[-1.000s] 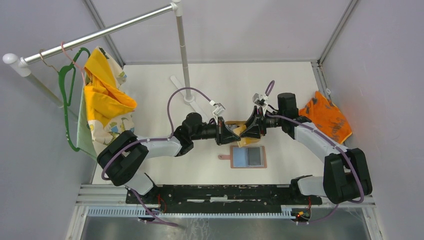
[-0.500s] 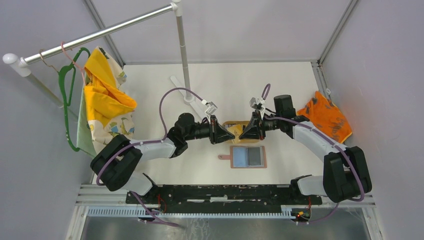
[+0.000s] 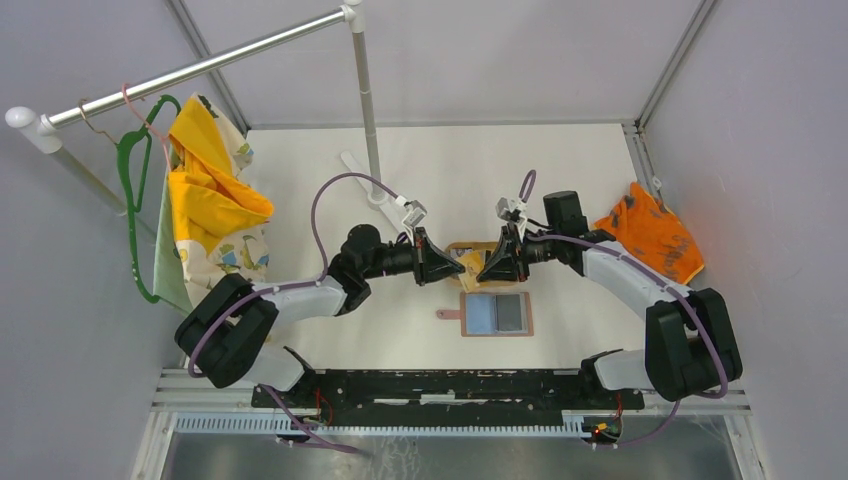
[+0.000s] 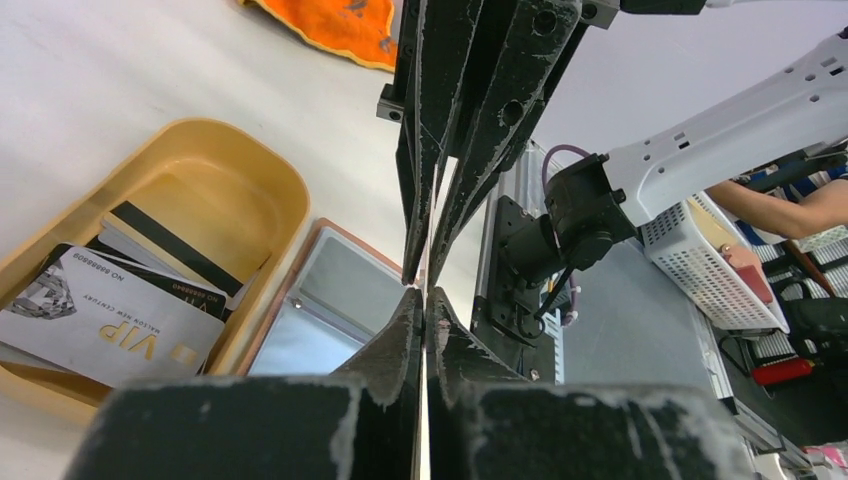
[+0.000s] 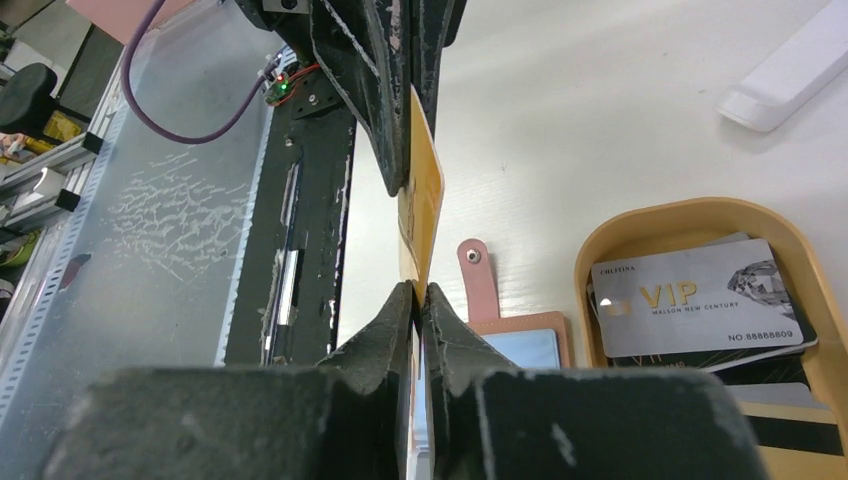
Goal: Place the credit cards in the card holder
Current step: Pick up the credit card from the storage box.
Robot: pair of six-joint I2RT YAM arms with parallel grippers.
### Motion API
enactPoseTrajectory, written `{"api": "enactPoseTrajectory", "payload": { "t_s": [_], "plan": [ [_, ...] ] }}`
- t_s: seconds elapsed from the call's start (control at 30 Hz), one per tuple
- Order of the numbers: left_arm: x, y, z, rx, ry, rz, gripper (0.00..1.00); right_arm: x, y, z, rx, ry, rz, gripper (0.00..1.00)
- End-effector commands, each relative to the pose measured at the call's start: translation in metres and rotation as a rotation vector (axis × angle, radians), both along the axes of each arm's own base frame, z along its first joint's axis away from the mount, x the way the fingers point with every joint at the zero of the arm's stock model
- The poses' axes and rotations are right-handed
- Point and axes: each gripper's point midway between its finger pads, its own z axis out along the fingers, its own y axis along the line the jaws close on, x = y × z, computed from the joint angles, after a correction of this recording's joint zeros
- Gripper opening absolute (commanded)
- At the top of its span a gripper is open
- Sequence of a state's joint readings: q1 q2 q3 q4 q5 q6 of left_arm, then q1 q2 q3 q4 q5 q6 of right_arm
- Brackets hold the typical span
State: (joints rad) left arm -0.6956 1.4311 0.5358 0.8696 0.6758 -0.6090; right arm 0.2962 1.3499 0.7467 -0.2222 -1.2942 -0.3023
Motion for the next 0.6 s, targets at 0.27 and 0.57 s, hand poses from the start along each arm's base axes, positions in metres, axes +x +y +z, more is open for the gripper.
{"api": "enactPoseTrajectory", "payload": {
  "t_s": [0.27, 0.57],
  "plan": [
    [-0.028, 0.019, -0.028, 0.082, 0.088, -0.039, 0.02, 0.024, -0.059, -0.020, -0.436, -0.637, 0.067, 0.51],
    [-0.042, 0.016, -0.044, 0.016, 0.233, -0.061, 0.02, 0.017, -0.112, -0.066, -0.708, -0.934, 0.194, 0.64]
  ]
}}
